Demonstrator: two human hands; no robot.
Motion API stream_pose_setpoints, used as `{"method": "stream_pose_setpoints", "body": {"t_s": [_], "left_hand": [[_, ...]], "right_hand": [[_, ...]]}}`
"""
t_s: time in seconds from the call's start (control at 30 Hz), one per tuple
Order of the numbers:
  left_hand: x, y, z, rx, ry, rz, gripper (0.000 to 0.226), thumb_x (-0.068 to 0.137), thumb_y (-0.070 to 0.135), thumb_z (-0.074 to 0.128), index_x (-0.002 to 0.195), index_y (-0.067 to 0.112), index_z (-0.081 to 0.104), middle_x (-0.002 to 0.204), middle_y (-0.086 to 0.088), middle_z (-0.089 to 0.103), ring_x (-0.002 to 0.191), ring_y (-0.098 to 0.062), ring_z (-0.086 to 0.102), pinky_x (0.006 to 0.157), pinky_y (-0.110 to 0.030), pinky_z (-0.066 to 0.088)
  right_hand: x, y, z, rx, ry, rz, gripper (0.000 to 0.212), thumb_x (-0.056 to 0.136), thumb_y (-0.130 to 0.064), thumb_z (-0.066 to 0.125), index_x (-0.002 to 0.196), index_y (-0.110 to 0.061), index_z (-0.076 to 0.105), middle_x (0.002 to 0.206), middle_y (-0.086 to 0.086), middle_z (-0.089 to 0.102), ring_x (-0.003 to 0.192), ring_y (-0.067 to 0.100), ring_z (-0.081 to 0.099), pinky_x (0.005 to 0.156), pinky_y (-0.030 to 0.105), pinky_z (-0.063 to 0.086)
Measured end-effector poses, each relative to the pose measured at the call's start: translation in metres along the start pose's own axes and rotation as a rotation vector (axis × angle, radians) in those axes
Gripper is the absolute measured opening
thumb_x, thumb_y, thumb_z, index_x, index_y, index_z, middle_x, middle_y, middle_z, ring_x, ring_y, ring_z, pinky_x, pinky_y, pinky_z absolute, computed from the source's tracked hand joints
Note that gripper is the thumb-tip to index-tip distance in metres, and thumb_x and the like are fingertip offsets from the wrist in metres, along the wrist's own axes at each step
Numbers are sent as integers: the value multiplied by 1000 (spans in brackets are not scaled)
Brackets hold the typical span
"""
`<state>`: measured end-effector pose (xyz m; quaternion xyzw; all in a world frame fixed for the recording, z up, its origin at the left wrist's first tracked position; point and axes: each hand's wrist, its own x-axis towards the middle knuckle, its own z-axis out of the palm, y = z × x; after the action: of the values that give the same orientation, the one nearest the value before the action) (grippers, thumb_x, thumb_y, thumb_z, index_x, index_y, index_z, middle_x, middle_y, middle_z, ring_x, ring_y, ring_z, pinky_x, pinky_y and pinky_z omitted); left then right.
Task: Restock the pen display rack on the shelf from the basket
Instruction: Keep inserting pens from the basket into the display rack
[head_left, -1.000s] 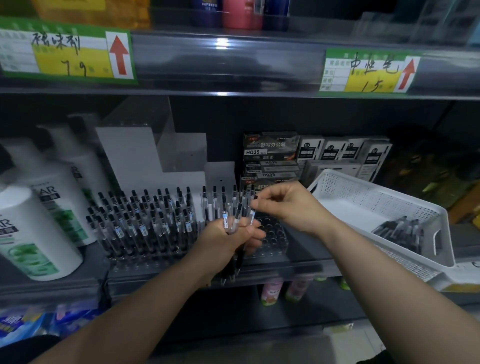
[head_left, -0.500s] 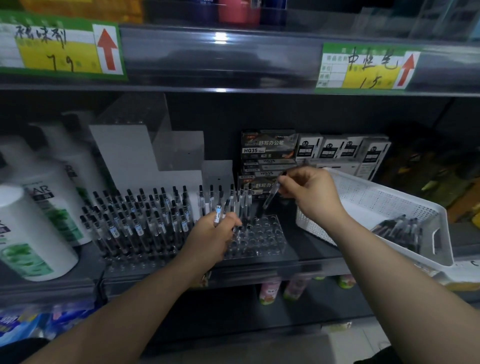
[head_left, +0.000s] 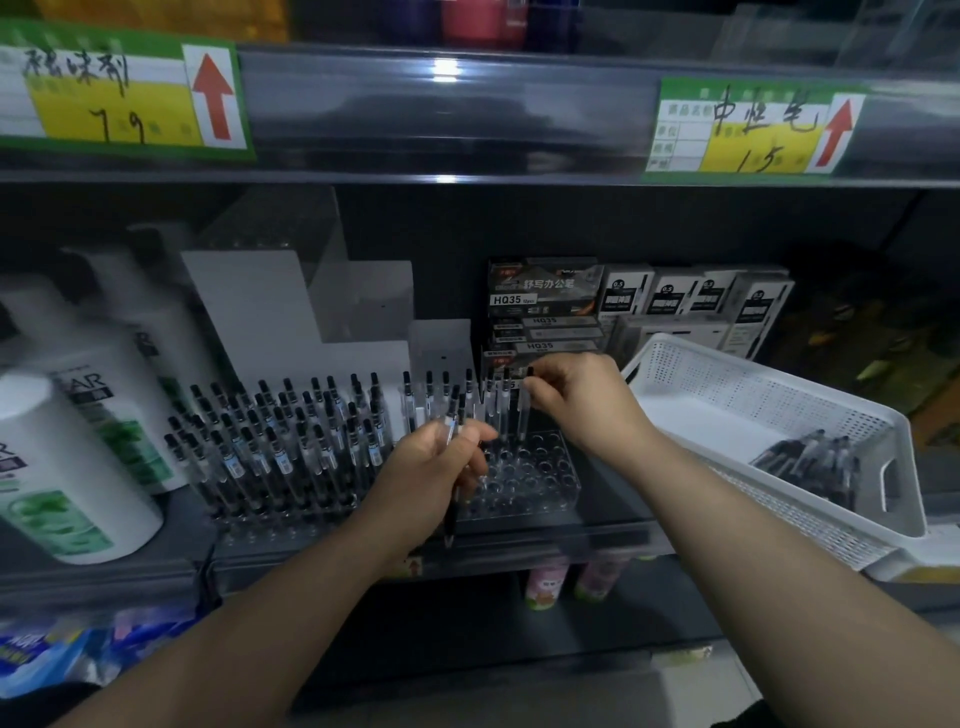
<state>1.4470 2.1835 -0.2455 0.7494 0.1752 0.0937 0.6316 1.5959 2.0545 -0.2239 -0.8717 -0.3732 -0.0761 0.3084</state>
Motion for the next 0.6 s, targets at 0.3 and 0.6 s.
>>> {"method": "stream_pose_setpoints", "body": {"t_s": [0.3,0.6], "left_hand": [[1,3,0,-231,-101,-93,25,100,17,41,116,17,60,67,0,54,59,-15,48,58,-32,43],[1,5,5,-203,-165,-32,18,99,16,51,111,21,63,98,0,75,72,-10,61,67,-24,52]], "right_hand": [[-1,-2,0,-16,3,59,20,89,-24,63,94,-7,70,83,6,71,76,20,65,72,32,53],[-7,-1,-20,197,30,161,5,84,-16,65,81,-18,69,71,-3,66,64,13,59,64,24,47]]}}
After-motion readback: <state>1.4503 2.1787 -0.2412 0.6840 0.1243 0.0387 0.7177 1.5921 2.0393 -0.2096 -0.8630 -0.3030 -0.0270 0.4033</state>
